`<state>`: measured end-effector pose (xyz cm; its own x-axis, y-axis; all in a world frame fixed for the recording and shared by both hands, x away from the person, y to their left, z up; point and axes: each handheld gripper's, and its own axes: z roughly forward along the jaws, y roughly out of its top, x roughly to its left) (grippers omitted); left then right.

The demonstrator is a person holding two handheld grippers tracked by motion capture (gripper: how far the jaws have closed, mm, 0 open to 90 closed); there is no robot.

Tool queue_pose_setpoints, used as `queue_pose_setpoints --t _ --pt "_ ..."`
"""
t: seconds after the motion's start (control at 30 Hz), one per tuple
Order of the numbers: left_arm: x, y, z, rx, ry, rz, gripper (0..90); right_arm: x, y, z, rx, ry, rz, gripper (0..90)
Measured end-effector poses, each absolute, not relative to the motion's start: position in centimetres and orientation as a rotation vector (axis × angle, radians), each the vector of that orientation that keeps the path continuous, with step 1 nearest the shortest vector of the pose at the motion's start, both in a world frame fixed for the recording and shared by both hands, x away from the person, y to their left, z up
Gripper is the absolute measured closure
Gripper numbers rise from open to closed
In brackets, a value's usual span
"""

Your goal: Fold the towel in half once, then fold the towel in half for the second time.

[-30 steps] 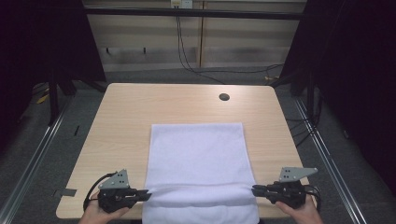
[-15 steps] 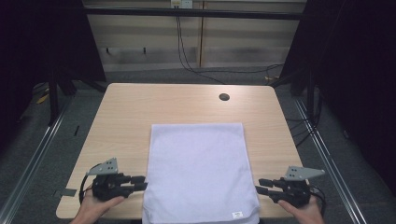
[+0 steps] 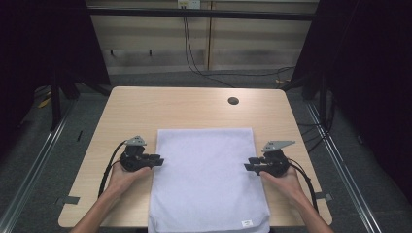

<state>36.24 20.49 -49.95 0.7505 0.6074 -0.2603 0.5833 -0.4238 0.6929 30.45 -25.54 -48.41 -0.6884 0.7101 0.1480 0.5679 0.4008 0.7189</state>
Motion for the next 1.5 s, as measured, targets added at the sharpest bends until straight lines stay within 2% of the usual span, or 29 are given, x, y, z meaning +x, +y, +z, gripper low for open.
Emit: queue_pose_setpoints --t 0.27,0.37,0.53,0.67,0.83,1.03,1.13,1.2,1.27,1.37,1.5 --pt "37.7 19.1 -50.2 2.136 0.871 0.074 68.0 35.2 -25.4 -49.1 1.227 2.386 1.115 65.6" --pt "37.9 19.2 -50.4 2.131 0.858 0.07 72.4 36.1 -24.8 -50.0 1.238 2.412 1.07 67.9" --pt "37.4 19.3 -50.4 2.143 0.849 0.096 77.8 35.2 -24.8 -50.1 1.238 2.413 1.039 72.6" --pt "36.0 19.4 -50.3 2.161 0.839 0.055 86.0 33.5 -25.1 -49.8 1.216 2.448 0.993 73.5" --pt "33.3 19.2 -49.9 2.204 0.794 -0.004 86.7 31.2 -26.0 -49.7 1.208 2.484 1.024 73.3" --pt "31.4 19.3 -49.6 2.236 0.751 -0.073 82.1 28.9 -26.3 -49.4 1.187 2.538 1.023 72.7" --pt "31.1 19.5 -49.3 2.227 0.748 -0.094 75.8 28.2 -26.6 -49.3 1.174 2.57 1.026 70.7" --pt "31.3 19.7 -48.9 2.204 0.745 -0.054 67.9 28.2 -26.7 -49.3 1.162 2.568 1.046 67.6" --pt "31.6 20.0 -48.6 2.16 0.777 -0.029 64.3 28.5 -27.1 -49.0 1.182 2.531 1.073 67.1" --pt "32.8 20.4 -48.3 2.125 0.786 0.017 64.2 29.6 -28.4 -48.0 1.221 2.438 1.112 70.3" --pt "35.0 20.9 -47.9 2.083 0.814 0.076 61.8 31.2 -29.8 -47.0 1.256 2.326 1.13 68.8"
